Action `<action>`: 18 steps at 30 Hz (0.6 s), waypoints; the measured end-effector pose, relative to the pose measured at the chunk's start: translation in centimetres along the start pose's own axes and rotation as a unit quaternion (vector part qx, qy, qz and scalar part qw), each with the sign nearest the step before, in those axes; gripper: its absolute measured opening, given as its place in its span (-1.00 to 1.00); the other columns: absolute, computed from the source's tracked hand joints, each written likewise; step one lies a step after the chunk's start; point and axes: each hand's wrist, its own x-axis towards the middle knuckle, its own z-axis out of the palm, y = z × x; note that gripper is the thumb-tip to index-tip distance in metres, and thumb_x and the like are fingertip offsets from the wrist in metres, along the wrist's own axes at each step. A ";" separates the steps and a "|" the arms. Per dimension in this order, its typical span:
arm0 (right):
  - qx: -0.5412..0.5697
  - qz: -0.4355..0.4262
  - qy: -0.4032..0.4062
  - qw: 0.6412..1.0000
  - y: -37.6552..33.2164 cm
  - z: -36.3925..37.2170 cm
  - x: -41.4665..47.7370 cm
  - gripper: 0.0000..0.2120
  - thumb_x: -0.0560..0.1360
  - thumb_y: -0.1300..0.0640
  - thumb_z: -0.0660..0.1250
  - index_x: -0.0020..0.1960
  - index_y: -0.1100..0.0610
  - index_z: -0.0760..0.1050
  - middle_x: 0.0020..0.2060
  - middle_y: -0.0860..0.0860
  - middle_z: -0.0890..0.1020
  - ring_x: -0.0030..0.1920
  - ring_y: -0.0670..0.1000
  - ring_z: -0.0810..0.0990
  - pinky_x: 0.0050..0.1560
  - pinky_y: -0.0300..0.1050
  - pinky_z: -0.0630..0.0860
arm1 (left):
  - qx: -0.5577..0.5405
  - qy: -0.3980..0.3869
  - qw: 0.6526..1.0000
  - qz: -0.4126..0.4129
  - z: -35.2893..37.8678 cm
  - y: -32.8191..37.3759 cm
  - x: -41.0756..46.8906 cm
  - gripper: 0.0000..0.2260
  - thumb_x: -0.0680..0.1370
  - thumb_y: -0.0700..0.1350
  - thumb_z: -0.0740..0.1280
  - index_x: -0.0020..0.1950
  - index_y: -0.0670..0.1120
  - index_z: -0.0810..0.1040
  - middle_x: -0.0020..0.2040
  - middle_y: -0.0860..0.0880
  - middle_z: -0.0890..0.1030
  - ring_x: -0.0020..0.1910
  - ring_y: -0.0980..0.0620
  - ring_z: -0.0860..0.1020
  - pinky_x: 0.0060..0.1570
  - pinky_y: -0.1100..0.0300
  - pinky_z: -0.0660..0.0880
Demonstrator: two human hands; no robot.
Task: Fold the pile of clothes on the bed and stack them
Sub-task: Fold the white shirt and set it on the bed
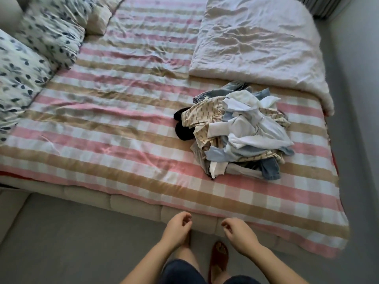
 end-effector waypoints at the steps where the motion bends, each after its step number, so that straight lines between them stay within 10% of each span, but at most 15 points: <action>1: 0.010 0.009 0.005 1.000 -0.5 -0.5 1.0 -0.74 0.56 0.07 0.14 0.20 0.02 0.48 0.11 -0.04 0.54 0.13 -0.05 0.48 0.08 -0.21 0.41 | 0.014 -0.015 1.000 0.009 -0.7 0.5 1.4 -0.78 0.55 -0.14 0.26 0.19 -0.05 0.49 0.07 0.04 0.56 -0.01 0.17 0.49 -0.04 0.36 0.41; 18: 0.135 0.115 0.307 0.935 2.4 -12.1 21.0 -0.59 0.49 0.10 0.32 0.31 0.13 0.39 0.22 0.05 0.46 0.25 0.05 0.37 0.23 -0.15 0.28 | -0.044 -0.047 0.994 0.088 0.0 14.5 25.5 -0.83 0.54 -0.21 0.24 0.10 -0.11 0.56 0.04 -0.05 0.62 -0.02 0.07 0.55 -0.02 0.24 0.47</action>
